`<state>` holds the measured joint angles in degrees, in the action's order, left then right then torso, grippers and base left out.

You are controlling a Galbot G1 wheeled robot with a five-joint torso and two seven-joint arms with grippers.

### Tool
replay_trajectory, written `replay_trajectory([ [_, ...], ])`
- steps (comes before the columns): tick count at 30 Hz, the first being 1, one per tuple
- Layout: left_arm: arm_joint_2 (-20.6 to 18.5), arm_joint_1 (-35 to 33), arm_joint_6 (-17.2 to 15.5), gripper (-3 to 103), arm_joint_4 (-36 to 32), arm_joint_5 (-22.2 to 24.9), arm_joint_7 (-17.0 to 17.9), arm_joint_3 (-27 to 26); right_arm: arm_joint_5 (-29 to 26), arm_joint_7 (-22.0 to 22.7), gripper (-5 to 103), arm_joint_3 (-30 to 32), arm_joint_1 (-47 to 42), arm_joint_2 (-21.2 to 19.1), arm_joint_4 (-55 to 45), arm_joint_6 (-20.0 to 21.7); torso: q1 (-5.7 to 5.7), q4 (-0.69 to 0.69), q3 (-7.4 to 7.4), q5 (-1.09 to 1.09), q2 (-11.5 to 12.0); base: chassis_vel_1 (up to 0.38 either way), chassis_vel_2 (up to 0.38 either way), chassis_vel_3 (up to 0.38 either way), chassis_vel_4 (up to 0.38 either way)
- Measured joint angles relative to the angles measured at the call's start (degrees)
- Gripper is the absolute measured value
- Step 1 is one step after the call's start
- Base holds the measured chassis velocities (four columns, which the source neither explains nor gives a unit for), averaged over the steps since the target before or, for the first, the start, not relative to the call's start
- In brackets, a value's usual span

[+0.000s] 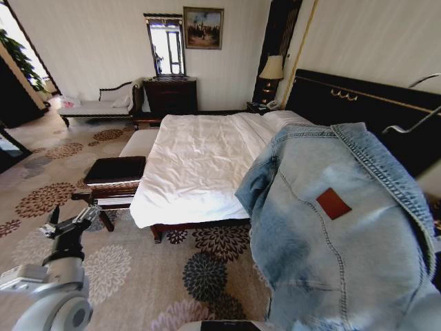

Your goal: Pick up the clothes from the bed and hang them on the clothes hanger.

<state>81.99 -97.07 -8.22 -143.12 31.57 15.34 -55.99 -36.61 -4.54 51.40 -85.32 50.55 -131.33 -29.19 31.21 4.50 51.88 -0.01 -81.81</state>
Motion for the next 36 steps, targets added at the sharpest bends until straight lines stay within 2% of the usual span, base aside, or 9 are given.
replay_trajectory([
  [11, 0.0, -0.1, 3.1, 100, 0.5, -1.0, -2.4, -0.2, 0.2, -0.2, 21, -0.1, -0.2, 0.2, 0.0, -0.6, -0.07, 0.02, -0.02, 0.02, 0.0, 0.000, 0.000, 0.000, 0.000],
  [36, -0.1, 0.0, 4.0, 100, 0.6, -0.7, -3.2, -0.2, 0.5, -0.5, 21, 0.5, -0.7, 0.3, -0.4, -0.3, -0.06, 0.02, -0.02, 0.01, 0.0, -0.049, -0.051, -0.052, -0.051],
])
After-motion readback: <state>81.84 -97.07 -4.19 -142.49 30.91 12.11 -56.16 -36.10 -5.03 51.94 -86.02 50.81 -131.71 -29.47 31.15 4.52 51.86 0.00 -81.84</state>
